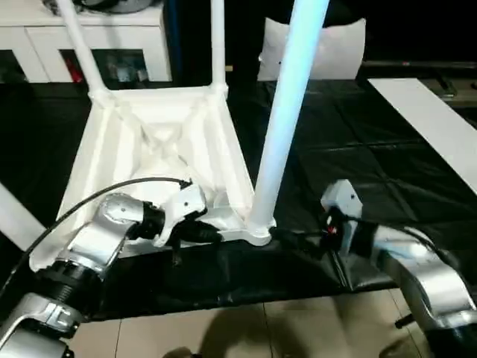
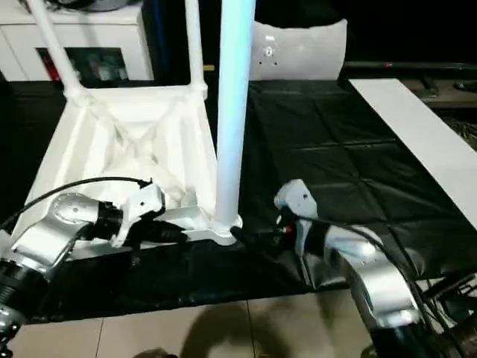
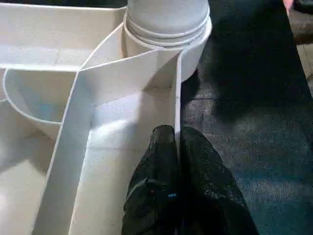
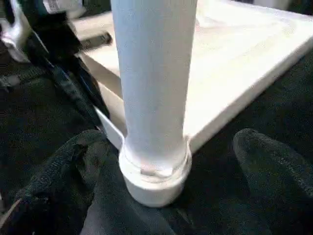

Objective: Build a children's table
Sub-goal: Rotate leg to tighten

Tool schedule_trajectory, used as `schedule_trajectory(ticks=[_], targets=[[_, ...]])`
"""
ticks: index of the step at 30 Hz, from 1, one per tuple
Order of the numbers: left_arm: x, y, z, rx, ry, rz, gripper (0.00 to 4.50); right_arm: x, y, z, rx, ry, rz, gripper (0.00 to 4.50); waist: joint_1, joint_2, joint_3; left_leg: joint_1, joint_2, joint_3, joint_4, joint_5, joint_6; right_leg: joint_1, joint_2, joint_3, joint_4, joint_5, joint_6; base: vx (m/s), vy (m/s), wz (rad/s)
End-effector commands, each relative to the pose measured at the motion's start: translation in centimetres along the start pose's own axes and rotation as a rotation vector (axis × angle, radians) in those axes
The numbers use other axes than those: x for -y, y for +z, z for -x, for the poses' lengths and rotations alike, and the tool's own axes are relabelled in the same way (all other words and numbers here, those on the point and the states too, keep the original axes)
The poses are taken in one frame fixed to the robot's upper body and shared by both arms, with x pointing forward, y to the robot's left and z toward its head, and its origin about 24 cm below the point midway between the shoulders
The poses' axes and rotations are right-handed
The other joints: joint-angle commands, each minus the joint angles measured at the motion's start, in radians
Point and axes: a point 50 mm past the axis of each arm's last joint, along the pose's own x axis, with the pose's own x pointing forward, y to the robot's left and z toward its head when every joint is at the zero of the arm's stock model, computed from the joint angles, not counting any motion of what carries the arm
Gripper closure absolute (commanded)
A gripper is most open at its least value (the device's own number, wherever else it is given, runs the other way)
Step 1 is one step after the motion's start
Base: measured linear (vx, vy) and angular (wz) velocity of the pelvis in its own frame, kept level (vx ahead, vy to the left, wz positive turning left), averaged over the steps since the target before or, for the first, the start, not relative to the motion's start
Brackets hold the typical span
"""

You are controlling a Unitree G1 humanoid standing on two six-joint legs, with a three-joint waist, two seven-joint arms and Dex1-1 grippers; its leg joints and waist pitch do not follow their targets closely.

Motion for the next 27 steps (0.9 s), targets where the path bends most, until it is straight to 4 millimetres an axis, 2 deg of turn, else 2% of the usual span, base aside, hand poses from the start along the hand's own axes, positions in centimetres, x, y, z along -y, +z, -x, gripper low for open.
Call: schedule_trajectory(ticks=[1,5,6,7,8,10,12,13,15,17,18,20,22,25,27], targets=[[0.3,0.2,0.2,-0.016,-0.037,-0.041,4.49,0.2,0.4,-0.2,0.034,0.060,-0.002,0.00,0.005,0.003,-0.060,0.015,0.085,-0.026,-0.079,-0.074,0.083,0.040,-0.105,0.049,-0.056,0.119,-0.301,0.000,0.000,0.00],[0.8,-0.2,0.4,-0.056,-0.103,-0.074,4.49,0.6,0.7,-0.6,0.037,0.195,-0.012,0.00,0.007,0.003,-0.056,0.017,0.087,-0.026,-0.082,-0.113,0.075,0.039,-0.105,0.047,-0.060,0.056,-0.307,0.000,0.000,0.00],[0.9,-0.1,0.5,-0.060,-0.135,-0.094,4.49,0.7,0.7,-0.8,0.025,0.266,-0.002,0.00,0.011,0.000,-0.057,0.019,0.088,-0.024,-0.082,-0.120,0.066,0.038,-0.105,0.047,-0.060,0.043,-0.308,0.000,0.000,0.00],[1.1,0.0,0.5,-0.062,-0.156,-0.108,4.49,0.8,0.7,-0.9,0.015,0.304,0.003,0.00,0.013,-0.007,-0.053,0.018,0.089,-0.023,-0.085,-0.112,0.068,0.037,-0.104,0.047,-0.061,0.044,-0.307,0.000,0.000,0.00],[1.1,0.0,0.5,-0.063,-0.169,-0.118,4.50,0.9,0.7,-1.0,0.009,0.327,0.005,0.17,0.015,-0.003,-0.054,0.018,0.088,-0.023,-0.083,-0.114,0.069,0.036,-0.106,0.047,-0.059,0.041,-0.311,0.000,0.000,0.00],[1.5,0.5,0.4,-0.061,-0.224,-0.151,4.50,0.9,0.6,-1.2,-0.016,0.416,-0.006,0.28,0.021,-0.007,-0.049,0.020,0.090,-0.021,-0.085,-0.100,0.075,0.033,-0.104,0.046,-0.059,0.038,-0.310,0.000,0.000,0.00],[1.8,0.8,0.3,-0.061,-0.269,-0.172,4.50,1.0,0.5,-1.4,-0.031,0.460,-0.003,0.45,0.026,-0.005,-0.050,0.022,0.090,-0.019,-0.084,-0.099,0.077,0.030,-0.104,0.045,-0.057,0.045,-0.314,0.000,0.000,0.00],[1.9,0.9,0.3,-0.059,-0.285,-0.176,4.50,1.0,0.6,-1.5,-0.034,0.472,0.000,0.54,0.031,-0.010,-0.046,0.022,0.092,-0.017,-0.086,-0.103,0.075,0.028,-0.105,0.046,-0.059,0.034,-0.312,0.000,0.000,0.00],[2.1,1.1,0.2,-0.048,-0.308,-0.183,4.50,1.1,0.6,-1.7,-0.043,0.492,0.005,0.72,0.039,-0.007,-0.044,0.025,0.093,-0.016,-0.087,-0.105,0.070,0.024,-0.105,0.047,-0.058,0.025,-0.310,0.000,0.000,0.00],[2.2,1.2,0.2,-0.043,-0.322,-0.186,4.50,1.1,0.6,-1.9,-0.052,0.506,0.010,0.87,0.042,-0.008,-0.045,0.026,0.093,-0.015,-0.087,-0.108,0.066,0.024,-0.105,0.046,-0.057,0.025,-0.313,0.000,0.000,0.00],[2.2,1.2,0.2,-0.050,-0.331,-0.193,4.50,1.1,0.6,-2.0,-0.057,0.518,0.019,0.98,0.046,-0.009,-0.040,0.025,0.094,-0.012,-0.089,-0.115,0.061,0.022,-0.103,0.046,-0.057,0.019,-0.309,0.000,0.000,0.00],[2.2,1.0,0.2,-0.078,-0.353,-0.213,4.50,1.1,0.5,-2.4,-0.074,0.560,0.034,1.23,0.045,-0.009,-0.038,0.026,0.094,-0.013,-0.092,-0.147,0.052,0.020,-0.107,0.047,-0.062,-0.020,-0.305,0.000,0.000,0.00],[2.2,1.0,0.2,-0.086,-0.357,-0.220,4.50,1.1,0.5,-2.6,-0.078,0.579,0.039,1.31,0.047,-0.008,-0.029,0.026,0.097,-0.014,-0.098,-0.179,0.030,0.019,-0.108,0.050,-0.067,-0.061,-0.297,0.000,0.000,0.00],[2.1,1.0,0.2,-0.095,-0.354,-0.226,4.50,1.0,0.5,-2.9,-0.080,0.602,0.044,1.63,0.048,-0.007,-0.027,0.026,0.097,-0.013,-0.100,-0.178,0.022,0.017,-0.106,0.049,-0.067,-0.053,-0.297,0.000,0.000,0.00],[1.9,1.0,0.3,-0.104,-0.350,-0.232,4.50,0.9,0.6,-3.1,-0.082,0.625,0.046,1.75,0.047,-0.014,-0.025,0.025,0.096,-0.011,-0.101,-0.180,0.023,0.019,-0.107,0.050,-0.067,-0.055,-0.297,0.000,0.000,0.00]])
